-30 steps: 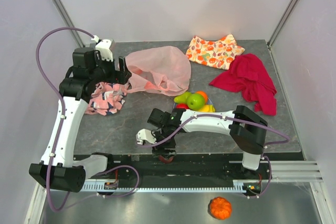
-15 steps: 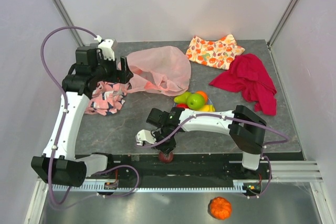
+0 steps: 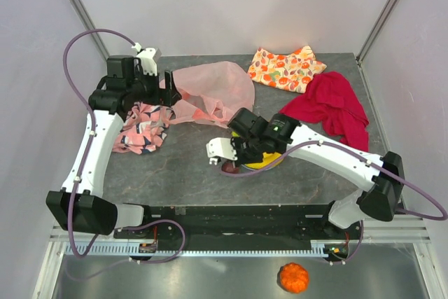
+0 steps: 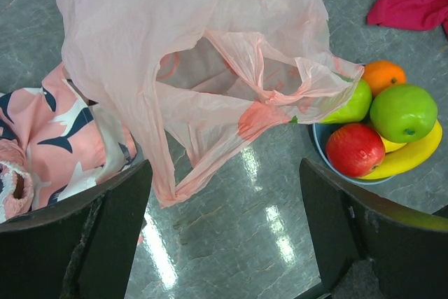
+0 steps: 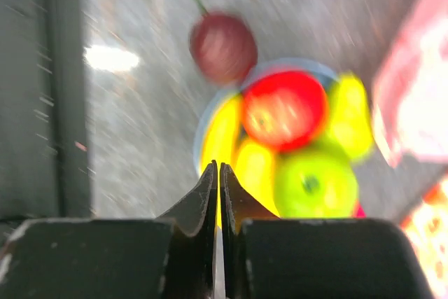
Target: Take the fake fruits out of the plastic bag
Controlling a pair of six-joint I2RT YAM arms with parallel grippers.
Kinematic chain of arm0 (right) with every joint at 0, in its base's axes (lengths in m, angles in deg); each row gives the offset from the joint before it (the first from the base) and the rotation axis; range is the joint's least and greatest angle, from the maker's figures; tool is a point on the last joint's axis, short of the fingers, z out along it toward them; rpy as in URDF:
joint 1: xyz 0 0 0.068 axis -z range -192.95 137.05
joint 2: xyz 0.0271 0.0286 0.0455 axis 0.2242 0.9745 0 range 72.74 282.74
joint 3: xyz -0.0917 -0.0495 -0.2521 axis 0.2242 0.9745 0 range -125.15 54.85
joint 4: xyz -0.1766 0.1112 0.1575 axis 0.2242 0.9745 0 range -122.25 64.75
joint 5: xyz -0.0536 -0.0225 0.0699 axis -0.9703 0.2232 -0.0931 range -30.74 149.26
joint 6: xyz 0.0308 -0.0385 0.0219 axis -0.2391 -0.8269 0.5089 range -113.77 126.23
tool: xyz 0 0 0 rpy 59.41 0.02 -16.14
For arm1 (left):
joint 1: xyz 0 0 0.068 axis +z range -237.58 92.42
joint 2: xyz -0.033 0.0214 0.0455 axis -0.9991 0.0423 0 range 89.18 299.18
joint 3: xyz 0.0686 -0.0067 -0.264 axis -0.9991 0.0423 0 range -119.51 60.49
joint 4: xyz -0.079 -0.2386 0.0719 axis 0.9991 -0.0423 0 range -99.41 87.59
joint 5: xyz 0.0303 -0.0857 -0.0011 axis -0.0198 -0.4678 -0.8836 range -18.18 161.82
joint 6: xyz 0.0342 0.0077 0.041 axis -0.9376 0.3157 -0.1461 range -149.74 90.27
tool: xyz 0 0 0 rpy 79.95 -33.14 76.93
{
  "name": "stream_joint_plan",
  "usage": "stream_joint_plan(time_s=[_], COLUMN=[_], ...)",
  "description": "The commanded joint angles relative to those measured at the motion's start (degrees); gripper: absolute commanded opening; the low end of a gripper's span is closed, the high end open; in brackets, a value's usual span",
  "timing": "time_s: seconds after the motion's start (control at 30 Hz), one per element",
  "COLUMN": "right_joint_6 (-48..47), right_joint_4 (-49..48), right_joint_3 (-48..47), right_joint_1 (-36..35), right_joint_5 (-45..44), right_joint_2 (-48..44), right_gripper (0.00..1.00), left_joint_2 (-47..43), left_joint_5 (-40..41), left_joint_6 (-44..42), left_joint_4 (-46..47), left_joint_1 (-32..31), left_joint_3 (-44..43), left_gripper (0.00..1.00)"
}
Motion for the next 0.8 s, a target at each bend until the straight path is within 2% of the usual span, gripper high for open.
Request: stream_joint_plan(time_s=[0.0,0.13,0.23,0.27,0.37,0.43,0.53,0.6,0.77], right_joint_6=[-4.8,-5.4,-4.3,-3.4,-4.7,-4.8,-0.5,6.9,16.0], right_joint_4=[2.4,1.2,-0.3,-3.6,-7.6,-12.7,-16.0,-17.4,-21.3], right_joint_3=[2.5,4.1,4.3,5.0,6.5,7.0,3.1,-1.4,-4.9], right_joint_1=[3.2,5.2,5.3,5.2,3.1,2.7,2.3,2.2,-1.1], right_joint_5=[-10.1,-10.0,-3.3,-2.3,2.8,5.6,7.7,8.7,10.3], right_joint_2=[-1.8,-2.1,-2.6,-2.8,-1.7,0.1,7.1,11.5,17.4], right_gripper=[0.07,0.09,0.29,0.42,0.59,0.65,0.66,0.7,0.71], left_joint_2=[1.3,1.7,1.8,1.8,1.7,1.6,1.3,1.0,-0.2], left_joint_5=[-2.1,-2.1,-1.8,-1.6,-1.4,-1.2,-1.3,-1.2,-0.8], left_joint_6=[0.7,0.3,0.1,0.1,-0.1,-0.3,-0.3,-0.3,-0.3], left_joint_4=[0.8,0.6,0.7,0.7,0.7,0.8,0.5,0.2,0.0], left_joint_1=[0.3,0.3,0.3,0.3,0.3,0.3,0.4,0.4,0.5], left_joint_3=[-2.8,-2.9,-2.4,-2.3,-2.2,-2.2,-2.2,-2.1,-1.6], left_gripper=[0.93,0.93,0.93,0.93,0.93,0.93,0.93,0.93,0.93])
